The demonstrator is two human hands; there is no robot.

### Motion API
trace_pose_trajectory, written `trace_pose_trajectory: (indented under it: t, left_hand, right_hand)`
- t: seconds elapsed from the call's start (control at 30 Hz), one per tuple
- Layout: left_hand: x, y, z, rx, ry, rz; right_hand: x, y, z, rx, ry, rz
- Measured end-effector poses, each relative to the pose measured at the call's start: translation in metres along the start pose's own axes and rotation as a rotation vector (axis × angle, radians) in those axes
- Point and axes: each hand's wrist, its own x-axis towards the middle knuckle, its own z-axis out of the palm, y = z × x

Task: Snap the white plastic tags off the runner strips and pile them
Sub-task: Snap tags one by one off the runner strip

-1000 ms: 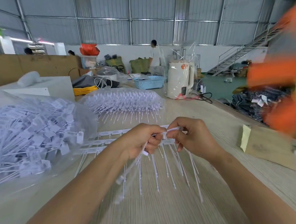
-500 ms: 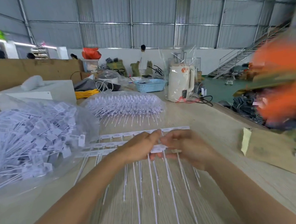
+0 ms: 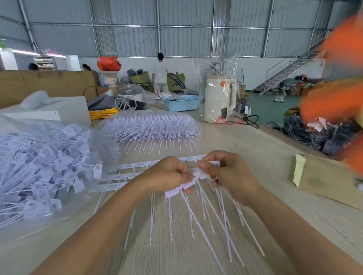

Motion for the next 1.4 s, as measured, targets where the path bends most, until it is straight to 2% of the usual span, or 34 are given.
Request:
trace_pose_trajectory:
  t: [0.07, 0.13, 0.23, 0.33, 0.4, 0.5, 0.6, 0.7, 0.73, 0.8, 0.87, 0.93, 1.03, 1.17, 1.23, 1.3, 1.37, 1.4]
  left_hand:
    - [-0.002, 0.000, 0.000, 0.014, 0.016, 0.031]
    - [-0.001, 0.001, 0.002, 0.012, 0.111, 0.054]
    - [0.000, 0.003, 0.002, 0.039, 0.184, 0.069]
    - [-0.003, 0.004, -0.001, -0.103, 0.110, -0.008]
    - [-0.003, 0.004, -0.004, -0.254, 0.060, -0.099]
    - [-0.003, 0.008, -0.006, -0.475, -0.078, -0.195]
    - [-0.002, 0.008, -0.006, -0.477, -0.157, -0.196]
    - [-0.005, 0.011, -0.009, -0.412, -0.146, -0.158]
    - [-0.006, 0.010, -0.011, -0.342, -0.094, -0.125]
    - [-0.006, 0.007, -0.013, -0.199, 0.084, -0.051]
    - [-0.004, 0.005, -0.010, -0.114, 0.161, 0.016]
    - [-0.002, 0.005, -0.001, -0.041, 0.153, 0.042]
    - [0.001, 0.006, 0.008, 0.073, 0.193, 0.059]
    - [0.002, 0.011, 0.014, 0.090, 0.213, 0.071]
    - [0.003, 0.012, 0.013, 0.042, 0.233, 0.068]
    - [0.006, 0.011, 0.011, -0.185, 0.252, 0.020]
    - [0.005, 0.011, 0.008, -0.431, 0.207, -0.038]
    - [0.005, 0.011, 0.007, -0.459, 0.170, -0.050]
  right_hand:
    - [0.000, 0.001, -0.005, -0.017, -0.020, 0.050]
    - [0.000, 0.001, -0.007, -0.102, -0.109, 0.094]
    - [-0.003, 0.000, -0.006, -0.235, -0.203, 0.075]
    - [-0.005, -0.005, -0.002, -0.377, -0.163, -0.022]
    - [-0.004, -0.007, 0.001, -0.384, -0.115, -0.070]
    - [-0.005, -0.010, 0.002, -0.447, -0.097, -0.220]
    - [-0.004, -0.009, -0.002, -0.525, -0.099, -0.323]
    - [0.003, -0.008, -0.024, -0.707, 0.089, -0.277]
    - [0.007, -0.008, -0.036, -0.620, 0.168, -0.170]
    - [0.010, -0.010, -0.055, -0.195, 0.253, 0.086]
    - [0.008, -0.016, -0.057, 0.158, 0.190, 0.234]
    - [0.006, -0.019, -0.044, 0.277, 0.049, 0.290]
    - [-0.001, -0.019, -0.015, 0.197, -0.128, 0.335]
    - [-0.009, -0.014, 0.010, 0.089, -0.246, 0.290]
    - [-0.010, -0.016, 0.011, 0.054, -0.207, 0.208]
    - [-0.007, -0.015, 0.006, 0.007, -0.083, 0.104]
    - [-0.005, -0.015, 0.002, 0.018, -0.007, 0.049]
    - [-0.004, -0.014, 0.001, 0.032, 0.006, 0.032]
